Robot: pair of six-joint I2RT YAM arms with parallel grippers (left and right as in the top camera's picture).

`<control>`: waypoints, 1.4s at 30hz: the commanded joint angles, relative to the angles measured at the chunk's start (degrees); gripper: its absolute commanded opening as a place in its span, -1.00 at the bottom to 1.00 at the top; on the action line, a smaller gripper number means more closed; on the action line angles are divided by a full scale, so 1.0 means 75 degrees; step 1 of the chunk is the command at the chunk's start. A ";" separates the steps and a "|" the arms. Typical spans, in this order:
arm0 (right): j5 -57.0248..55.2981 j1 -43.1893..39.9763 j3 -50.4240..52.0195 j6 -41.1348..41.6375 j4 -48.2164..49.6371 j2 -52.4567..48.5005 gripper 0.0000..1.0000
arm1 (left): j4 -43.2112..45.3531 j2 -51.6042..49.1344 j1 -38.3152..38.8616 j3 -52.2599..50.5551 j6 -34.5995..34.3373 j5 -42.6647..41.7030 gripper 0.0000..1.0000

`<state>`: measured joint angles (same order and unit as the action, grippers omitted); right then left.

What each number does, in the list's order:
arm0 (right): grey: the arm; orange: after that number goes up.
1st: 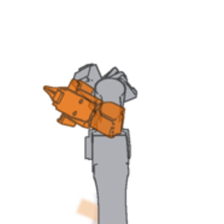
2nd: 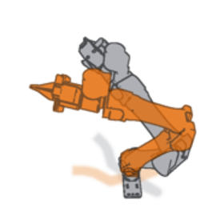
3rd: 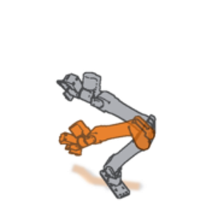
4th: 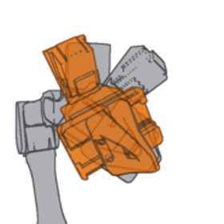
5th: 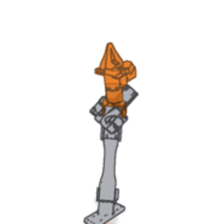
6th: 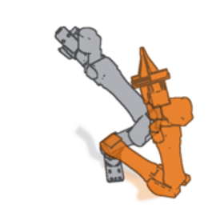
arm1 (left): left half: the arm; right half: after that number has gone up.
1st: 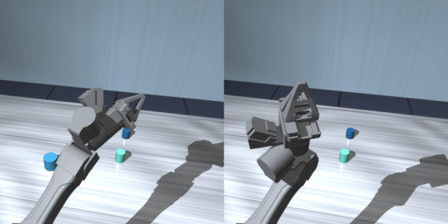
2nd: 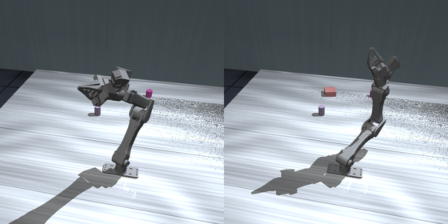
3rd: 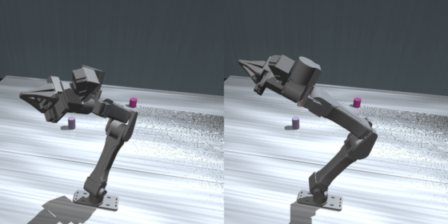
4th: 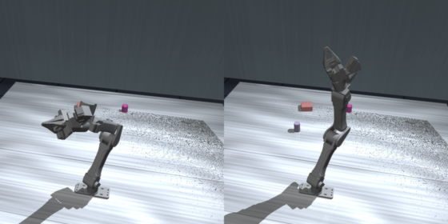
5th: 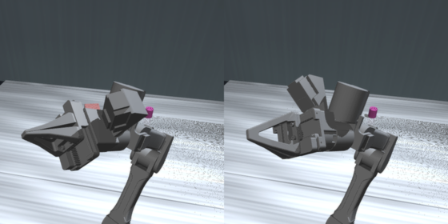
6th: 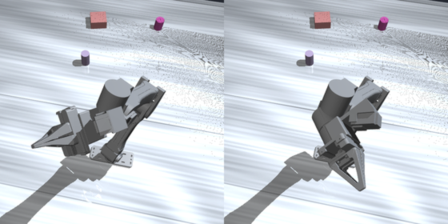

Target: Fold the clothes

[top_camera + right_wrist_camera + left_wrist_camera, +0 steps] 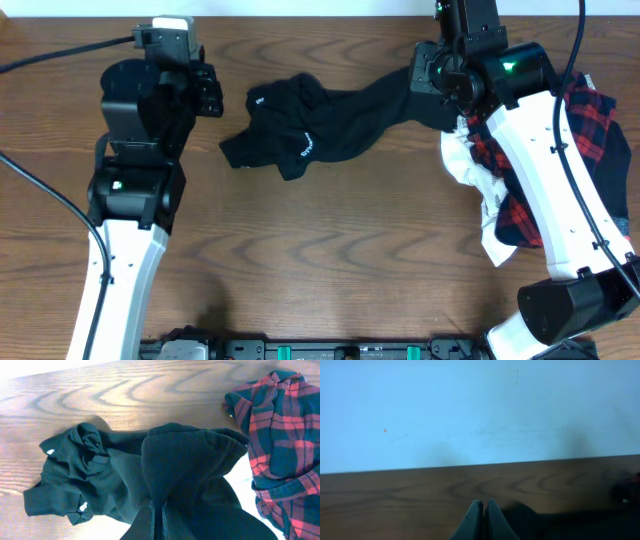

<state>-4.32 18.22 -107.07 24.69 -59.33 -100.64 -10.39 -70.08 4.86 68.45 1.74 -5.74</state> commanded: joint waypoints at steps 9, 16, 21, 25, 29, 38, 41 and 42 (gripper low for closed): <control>-0.0108 0.0082 -0.0009 -0.0160 -0.0076 0.0117 -0.98 | -0.0297 -0.1682 0.0000 0.0119 -0.0682 -0.0988 -0.31; -0.0108 0.0082 -0.0009 -0.0160 -0.0079 0.0117 -0.97 | 0.0140 -0.3089 0.0431 0.0122 -0.0737 -0.1163 0.96; -0.0108 0.0114 -0.0009 -0.0160 -0.0122 0.0117 -0.97 | -0.0003 -0.3864 0.0787 0.0609 -0.1026 -0.0889 0.96; -0.0111 0.0140 -0.0009 -0.0160 -0.0175 0.0117 -0.98 | -0.0723 -0.4637 0.0863 0.1463 -0.1134 -0.0883 0.96; -0.0111 0.0140 -0.0006 -0.0160 -0.0216 0.0117 -0.97 | -0.1370 -0.5310 0.0866 0.2326 -0.1288 -0.0883 0.96; -0.0111 0.0140 -0.0006 -0.0157 -0.0213 0.0117 -0.98 | -0.2098 -0.6344 0.0866 0.2821 -0.1623 -0.0656 0.96; -0.0108 0.0140 -0.0006 -0.0154 -0.0207 0.0117 -0.98 | -0.2183 -0.6563 0.0866 0.2821 -0.1620 -0.0656 0.96; -0.0111 0.0140 -0.0006 -0.0154 -0.0207 0.0117 -0.97 | -0.2180 -0.6604 0.0868 0.2821 -0.1620 -0.0656 0.96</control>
<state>-4.54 18.68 -107.07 24.29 -60.97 -100.66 -26.46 -118.45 11.46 88.75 -9.45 -11.57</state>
